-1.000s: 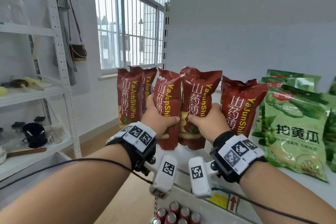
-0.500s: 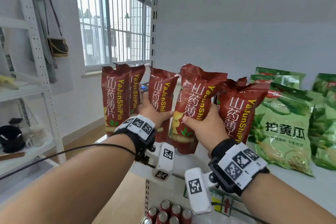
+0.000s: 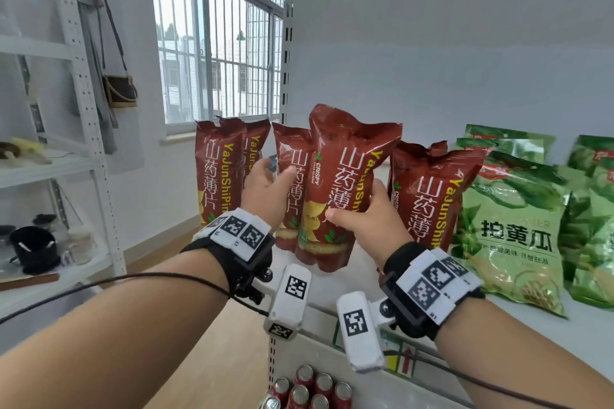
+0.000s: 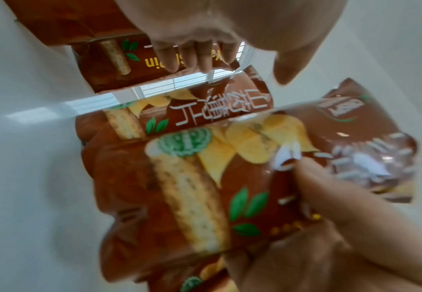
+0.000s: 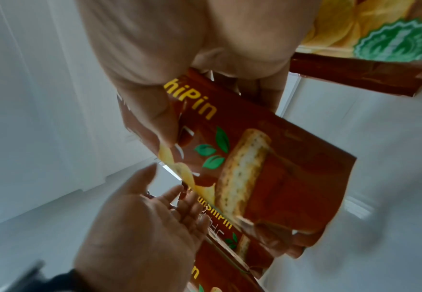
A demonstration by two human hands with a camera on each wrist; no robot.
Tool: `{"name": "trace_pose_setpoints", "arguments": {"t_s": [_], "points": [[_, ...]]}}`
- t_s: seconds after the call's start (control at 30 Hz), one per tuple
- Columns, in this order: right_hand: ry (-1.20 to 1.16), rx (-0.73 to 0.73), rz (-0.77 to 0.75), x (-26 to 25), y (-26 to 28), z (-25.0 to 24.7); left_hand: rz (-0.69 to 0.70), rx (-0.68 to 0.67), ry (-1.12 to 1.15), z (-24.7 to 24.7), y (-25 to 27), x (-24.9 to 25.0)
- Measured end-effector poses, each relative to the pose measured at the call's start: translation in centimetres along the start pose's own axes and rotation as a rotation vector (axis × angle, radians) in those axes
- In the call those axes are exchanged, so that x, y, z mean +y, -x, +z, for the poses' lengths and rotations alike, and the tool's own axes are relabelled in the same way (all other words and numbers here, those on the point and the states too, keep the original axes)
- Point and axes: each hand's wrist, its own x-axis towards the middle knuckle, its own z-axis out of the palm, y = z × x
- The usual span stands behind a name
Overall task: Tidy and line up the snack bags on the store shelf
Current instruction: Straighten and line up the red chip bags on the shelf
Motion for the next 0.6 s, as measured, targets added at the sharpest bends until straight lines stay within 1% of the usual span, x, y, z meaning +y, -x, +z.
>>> {"name": "trace_pose_setpoints", "arguments": {"t_s": [0.07, 0.1, 0.2, 0.27, 0.33, 0.4, 0.53, 0.6], "points": [[0.0, -0.05, 0.008, -0.2, 0.1, 0.1, 0.036, 0.027, 0.114, -0.4, 1.0, 1.2], [-0.008, -0.087, 0.003, -0.3, 0.1, 0.2, 0.04, 0.006, 0.163, -0.6, 1.4, 1.8], [-0.07, -0.207, -0.041, -1.2, 0.4, 0.5, 0.014, -0.135, 0.34, -0.9, 2.2, 3.0], [-0.171, -0.194, -0.079, -2.2, 0.3, 0.5, 0.013, -0.187, 0.386, -1.2, 2.8, 3.8], [-0.273, -0.124, -0.104, -3.3, -0.1, 0.3, 0.02, -0.176, 0.376, -1.4, 3.2, 4.1], [-0.309, -0.091, -0.101, -4.2, -0.5, 0.0, 0.016, -0.163, 0.375, -1.6, 3.7, 4.3], [-0.338, -0.117, -0.094, -4.6, -0.5, -0.1, -0.016, -0.114, 0.428, -1.9, 4.6, 4.7], [-0.375, -0.155, -0.096, -4.4, -0.2, -0.1, -0.027, -0.093, 0.443, -2.0, 5.1, 4.9]]}}
